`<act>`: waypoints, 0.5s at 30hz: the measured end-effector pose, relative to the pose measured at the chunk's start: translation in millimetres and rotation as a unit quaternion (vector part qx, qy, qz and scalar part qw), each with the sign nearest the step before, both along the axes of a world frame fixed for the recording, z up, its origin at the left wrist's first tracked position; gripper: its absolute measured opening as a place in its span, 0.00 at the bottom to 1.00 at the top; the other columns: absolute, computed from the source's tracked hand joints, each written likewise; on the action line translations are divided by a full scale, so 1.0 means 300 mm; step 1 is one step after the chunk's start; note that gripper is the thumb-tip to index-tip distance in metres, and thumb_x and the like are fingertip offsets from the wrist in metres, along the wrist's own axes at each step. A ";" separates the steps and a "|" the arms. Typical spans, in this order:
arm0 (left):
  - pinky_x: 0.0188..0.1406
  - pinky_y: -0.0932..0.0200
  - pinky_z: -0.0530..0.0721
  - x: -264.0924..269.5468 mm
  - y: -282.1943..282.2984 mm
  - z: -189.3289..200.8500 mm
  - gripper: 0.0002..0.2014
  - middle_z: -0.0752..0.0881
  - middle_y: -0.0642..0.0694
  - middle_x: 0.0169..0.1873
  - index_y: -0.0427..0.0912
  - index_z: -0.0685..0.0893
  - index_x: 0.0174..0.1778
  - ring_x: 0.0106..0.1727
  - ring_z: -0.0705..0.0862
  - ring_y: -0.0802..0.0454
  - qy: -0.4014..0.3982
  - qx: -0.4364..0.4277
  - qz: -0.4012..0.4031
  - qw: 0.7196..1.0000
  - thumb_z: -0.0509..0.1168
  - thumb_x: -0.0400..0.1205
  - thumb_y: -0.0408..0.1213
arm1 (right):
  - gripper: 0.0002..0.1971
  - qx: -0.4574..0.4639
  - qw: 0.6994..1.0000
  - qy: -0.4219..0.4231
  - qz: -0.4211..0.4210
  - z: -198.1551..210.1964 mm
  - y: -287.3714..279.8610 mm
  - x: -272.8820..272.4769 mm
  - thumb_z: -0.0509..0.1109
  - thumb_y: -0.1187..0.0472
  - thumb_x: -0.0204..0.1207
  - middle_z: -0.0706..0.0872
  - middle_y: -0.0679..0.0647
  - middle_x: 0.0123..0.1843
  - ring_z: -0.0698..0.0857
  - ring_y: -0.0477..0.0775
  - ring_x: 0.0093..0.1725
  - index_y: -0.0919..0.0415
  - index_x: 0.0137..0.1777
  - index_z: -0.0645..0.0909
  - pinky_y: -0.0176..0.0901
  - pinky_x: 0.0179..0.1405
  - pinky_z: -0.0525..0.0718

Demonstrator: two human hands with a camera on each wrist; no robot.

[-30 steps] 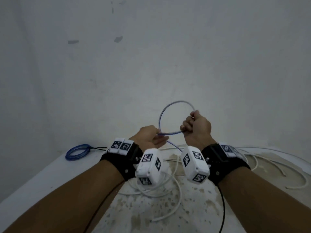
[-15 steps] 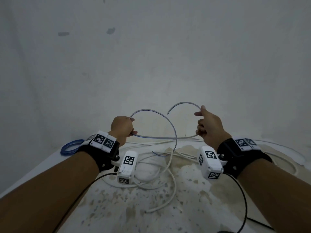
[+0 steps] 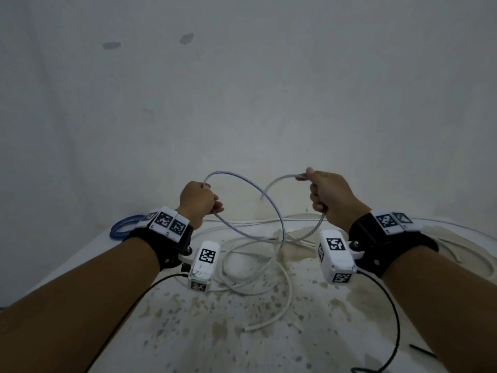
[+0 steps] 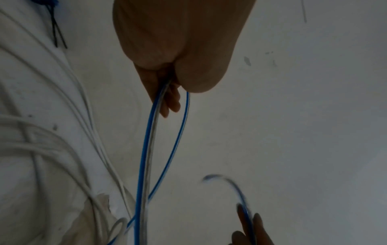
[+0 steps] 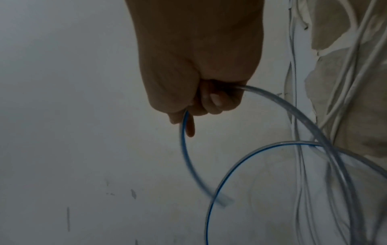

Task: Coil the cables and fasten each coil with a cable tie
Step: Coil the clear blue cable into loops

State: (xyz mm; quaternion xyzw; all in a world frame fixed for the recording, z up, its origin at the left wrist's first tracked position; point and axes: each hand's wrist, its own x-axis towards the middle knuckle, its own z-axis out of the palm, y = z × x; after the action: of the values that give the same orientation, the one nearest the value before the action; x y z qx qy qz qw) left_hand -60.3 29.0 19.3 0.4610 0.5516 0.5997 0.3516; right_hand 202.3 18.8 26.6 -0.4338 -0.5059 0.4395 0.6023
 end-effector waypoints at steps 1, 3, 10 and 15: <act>0.30 0.52 0.90 0.008 0.005 0.007 0.09 0.78 0.38 0.35 0.33 0.74 0.60 0.26 0.81 0.46 -0.010 0.010 -0.003 1.000 0.52 0.90 0.31 | 0.17 0.012 1.000 -0.007 -0.003 -0.004 -0.002 -0.008 0.61 0.54 0.88 0.59 0.49 0.24 0.57 0.47 0.22 0.65 0.50 0.86 0.38 0.20 0.57; 0.31 0.51 0.90 0.024 0.025 0.067 0.08 0.79 0.38 0.34 0.34 0.72 0.60 0.23 0.84 0.47 -0.030 0.052 -0.008 0.998 0.51 0.90 0.32 | 0.17 0.029 0.999 0.005 -0.017 0.007 -0.001 -0.006 0.60 0.55 0.89 0.62 0.48 0.22 0.58 0.46 0.21 0.65 0.47 0.84 0.38 0.20 0.58; 0.32 0.51 0.90 0.082 0.098 0.381 0.13 0.79 0.38 0.36 0.31 0.70 0.68 0.30 0.86 0.46 -0.112 0.147 -0.026 0.982 0.49 0.90 0.29 | 0.18 0.057 0.994 0.035 -0.086 0.062 0.018 0.064 0.60 0.52 0.88 0.65 0.45 0.18 0.61 0.46 0.19 0.63 0.45 0.85 0.36 0.17 0.62; 0.35 0.53 0.88 0.073 0.148 0.383 0.19 0.77 0.39 0.37 0.27 0.62 0.77 0.33 0.84 0.45 -0.192 0.114 -0.008 0.975 0.46 0.89 0.24 | 0.17 0.063 0.990 0.021 -0.123 0.050 0.018 0.101 0.65 0.49 0.85 0.66 0.52 0.24 0.65 0.49 0.22 0.62 0.42 0.84 0.39 0.19 0.68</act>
State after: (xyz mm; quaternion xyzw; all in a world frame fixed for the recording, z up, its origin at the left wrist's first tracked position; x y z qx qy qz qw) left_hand -38.4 73.4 134.3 0.3788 0.3979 0.7332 0.4008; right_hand 232.5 24.1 41.7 -0.4447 -0.4628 0.3379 0.6884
